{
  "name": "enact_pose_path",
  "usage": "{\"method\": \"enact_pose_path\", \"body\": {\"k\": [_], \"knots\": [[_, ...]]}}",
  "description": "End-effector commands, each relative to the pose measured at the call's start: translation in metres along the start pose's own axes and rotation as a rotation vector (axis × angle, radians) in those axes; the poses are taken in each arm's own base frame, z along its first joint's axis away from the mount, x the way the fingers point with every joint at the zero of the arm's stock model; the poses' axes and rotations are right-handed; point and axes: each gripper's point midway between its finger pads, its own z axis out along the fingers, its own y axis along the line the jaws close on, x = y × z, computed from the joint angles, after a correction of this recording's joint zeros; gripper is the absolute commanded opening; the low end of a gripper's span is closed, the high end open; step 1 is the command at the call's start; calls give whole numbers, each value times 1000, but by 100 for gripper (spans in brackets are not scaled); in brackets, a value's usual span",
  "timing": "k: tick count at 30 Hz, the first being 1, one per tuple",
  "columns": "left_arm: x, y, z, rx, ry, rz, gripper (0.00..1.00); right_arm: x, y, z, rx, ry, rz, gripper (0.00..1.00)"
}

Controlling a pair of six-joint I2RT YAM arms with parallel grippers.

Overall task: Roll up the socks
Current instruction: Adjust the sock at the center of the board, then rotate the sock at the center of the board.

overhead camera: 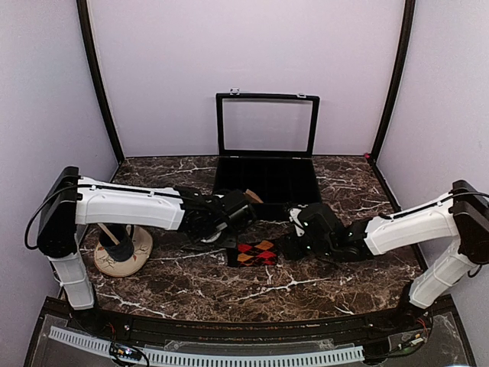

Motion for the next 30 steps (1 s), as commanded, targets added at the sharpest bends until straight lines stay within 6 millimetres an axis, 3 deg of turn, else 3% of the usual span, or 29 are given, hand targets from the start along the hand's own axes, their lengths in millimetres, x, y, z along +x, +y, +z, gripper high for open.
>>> {"method": "enact_pose_path", "body": {"k": [1,9,14,18,30], "knots": [[-14,-10,-25,96,-34,-36,60,-13,-8,10,-8,5,32,66],[2,-43,-18,180,26,-45,57,-12,-13,23,-46,61,83,74],[9,-63,-12,226,65,-85,44,1,-16,32,-46,103,95,75],[13,-76,-8,265,95,-131,23,2,-18,35,-43,112,94,75],[38,-77,16,215,181,-192,13,-6,-22,42,-2,96,47,72]]}}
